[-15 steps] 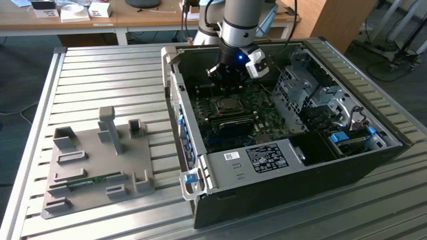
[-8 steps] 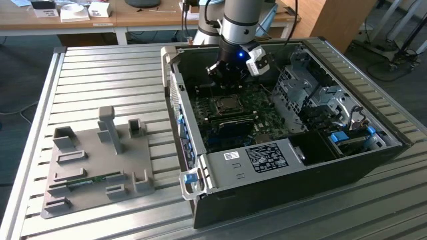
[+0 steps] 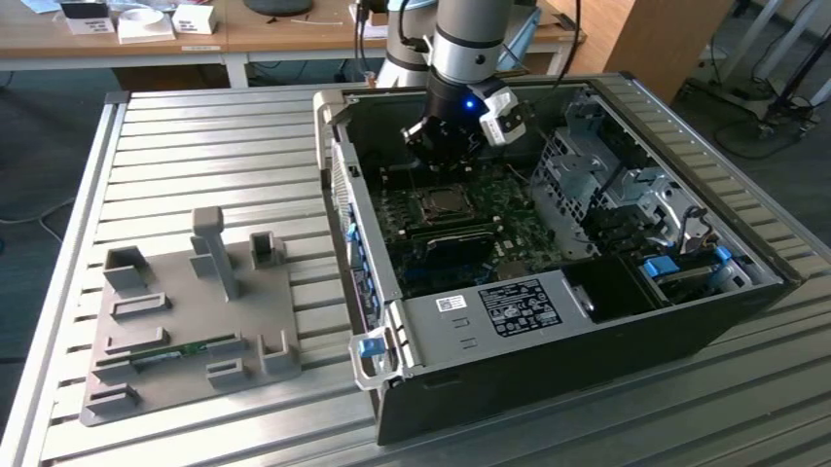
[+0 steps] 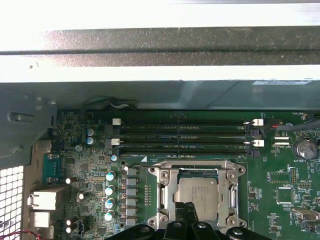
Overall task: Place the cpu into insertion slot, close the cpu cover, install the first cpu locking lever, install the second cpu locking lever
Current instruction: 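Install the first cpu locking lever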
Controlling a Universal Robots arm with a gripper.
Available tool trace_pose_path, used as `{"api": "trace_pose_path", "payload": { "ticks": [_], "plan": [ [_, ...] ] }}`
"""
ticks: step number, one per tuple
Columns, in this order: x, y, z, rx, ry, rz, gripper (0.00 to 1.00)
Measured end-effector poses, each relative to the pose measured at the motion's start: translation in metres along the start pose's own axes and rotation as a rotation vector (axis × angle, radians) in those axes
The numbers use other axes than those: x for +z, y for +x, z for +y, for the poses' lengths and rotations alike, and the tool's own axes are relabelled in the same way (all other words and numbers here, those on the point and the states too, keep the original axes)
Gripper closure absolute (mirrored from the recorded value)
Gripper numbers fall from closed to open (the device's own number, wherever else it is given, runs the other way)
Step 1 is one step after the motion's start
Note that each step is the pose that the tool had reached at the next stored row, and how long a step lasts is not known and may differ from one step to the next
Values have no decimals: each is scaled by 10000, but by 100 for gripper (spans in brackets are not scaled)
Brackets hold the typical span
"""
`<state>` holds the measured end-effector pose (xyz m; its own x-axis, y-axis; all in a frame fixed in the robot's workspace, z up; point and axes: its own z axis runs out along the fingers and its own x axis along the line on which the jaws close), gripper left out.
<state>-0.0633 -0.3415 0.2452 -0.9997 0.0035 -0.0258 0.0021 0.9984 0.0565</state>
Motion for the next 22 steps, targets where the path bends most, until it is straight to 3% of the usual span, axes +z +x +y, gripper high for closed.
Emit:
{"api": "trace_pose_path", "payload": {
  "ticks": [6,17,22],
  "plan": [
    [-3,11,0,2,3,1,89],
    [-5,146,-3,-5,2,-94,89],
    [-5,173,-3,-7,-3,-117,89]
  ]
}}
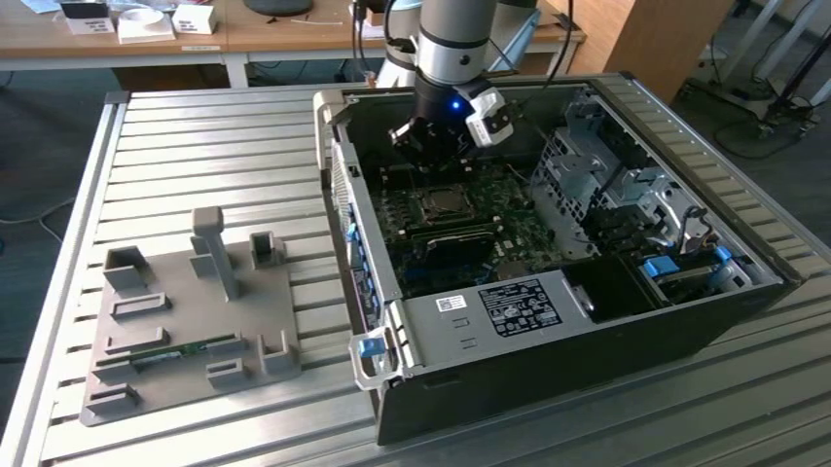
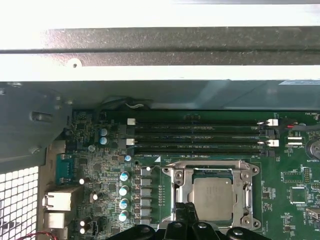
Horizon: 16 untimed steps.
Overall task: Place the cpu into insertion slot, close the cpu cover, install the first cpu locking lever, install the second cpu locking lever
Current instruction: 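Install the first cpu locking lever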
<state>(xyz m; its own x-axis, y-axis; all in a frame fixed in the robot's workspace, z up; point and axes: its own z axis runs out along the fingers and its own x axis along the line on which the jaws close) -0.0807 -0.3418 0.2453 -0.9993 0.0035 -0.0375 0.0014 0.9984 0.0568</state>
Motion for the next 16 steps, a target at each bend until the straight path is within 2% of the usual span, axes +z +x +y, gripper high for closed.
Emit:
{"api": "trace_pose_path", "payload": {
  "ticks": [9,13,16],
  "plan": [
    [-116,-4,6,0,1,0,89],
    [-122,-2,7,0,-2,-3,89],
    [-123,29,6,-2,1,-24,89]
  ]
}}
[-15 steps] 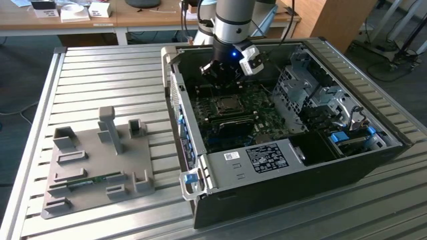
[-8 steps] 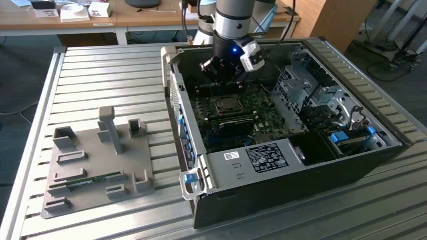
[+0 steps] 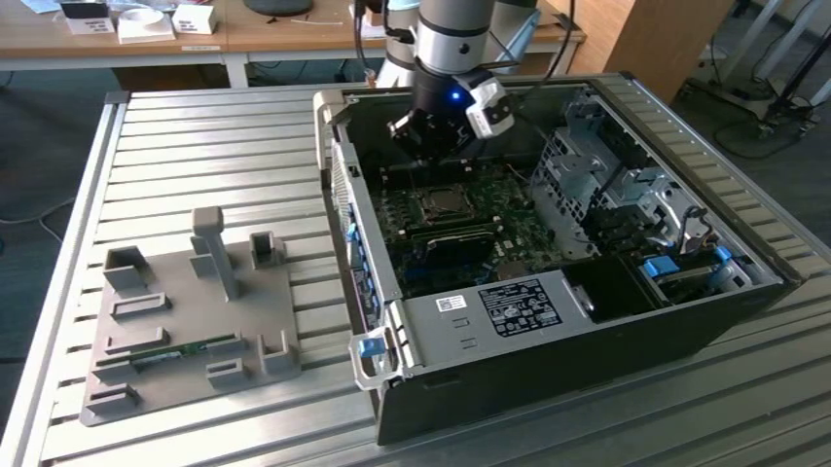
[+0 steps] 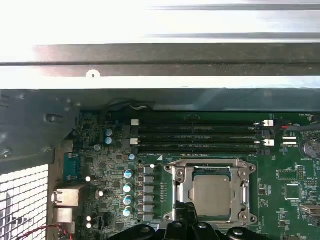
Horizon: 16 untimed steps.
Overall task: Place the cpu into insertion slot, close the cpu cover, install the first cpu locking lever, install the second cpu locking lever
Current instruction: 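Install the first cpu locking lever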
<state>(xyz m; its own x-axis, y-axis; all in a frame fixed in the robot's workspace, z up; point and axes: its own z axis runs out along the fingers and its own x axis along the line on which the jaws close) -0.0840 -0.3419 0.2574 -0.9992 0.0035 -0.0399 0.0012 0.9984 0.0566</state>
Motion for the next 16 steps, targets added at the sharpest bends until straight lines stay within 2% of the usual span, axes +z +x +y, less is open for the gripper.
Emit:
{"api": "trace_pose_path", "payload": {
  "ticks": [9,12,16],
  "plan": [
    [1,199,0,-9,12,-166,89],
    [1,239,0,-12,37,-196,89],
    [1,261,-1,-15,80,-200,89]
  ]
}}
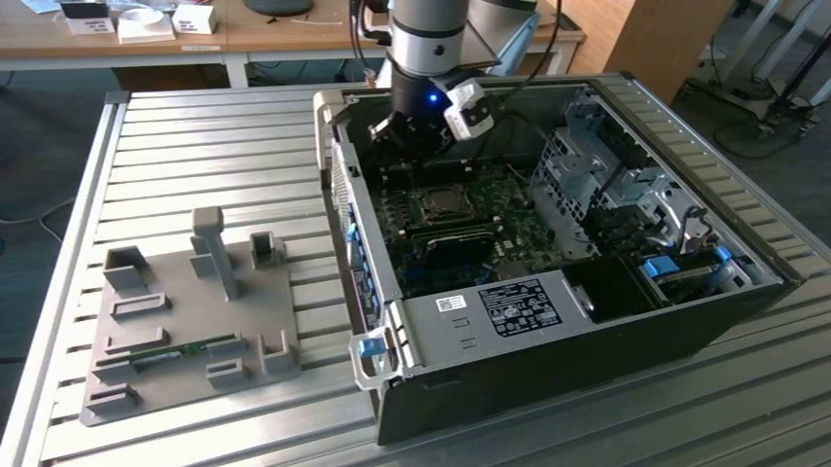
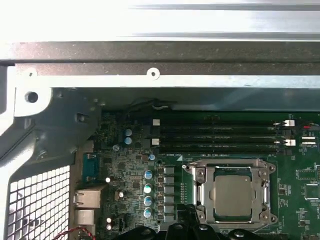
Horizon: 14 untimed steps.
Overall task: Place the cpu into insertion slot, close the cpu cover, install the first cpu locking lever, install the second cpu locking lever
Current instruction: 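Install the first cpu locking lever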
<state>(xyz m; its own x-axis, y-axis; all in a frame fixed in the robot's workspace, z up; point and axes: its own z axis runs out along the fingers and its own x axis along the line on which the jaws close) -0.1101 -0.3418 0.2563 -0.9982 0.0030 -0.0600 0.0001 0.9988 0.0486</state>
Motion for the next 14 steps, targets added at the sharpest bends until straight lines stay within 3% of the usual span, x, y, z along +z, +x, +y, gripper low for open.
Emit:
{"api": "trace_pose_path", "payload": {
  "ticks": [4,6,9,14],
  "plan": [
    [1,25,0,-2,34,-3,89],
    [0,51,-1,0,11,-9,89],
    [0,71,0,10,-161,-13,89],
    [-1,98,0,41,-679,-15,89]
  ]
}}
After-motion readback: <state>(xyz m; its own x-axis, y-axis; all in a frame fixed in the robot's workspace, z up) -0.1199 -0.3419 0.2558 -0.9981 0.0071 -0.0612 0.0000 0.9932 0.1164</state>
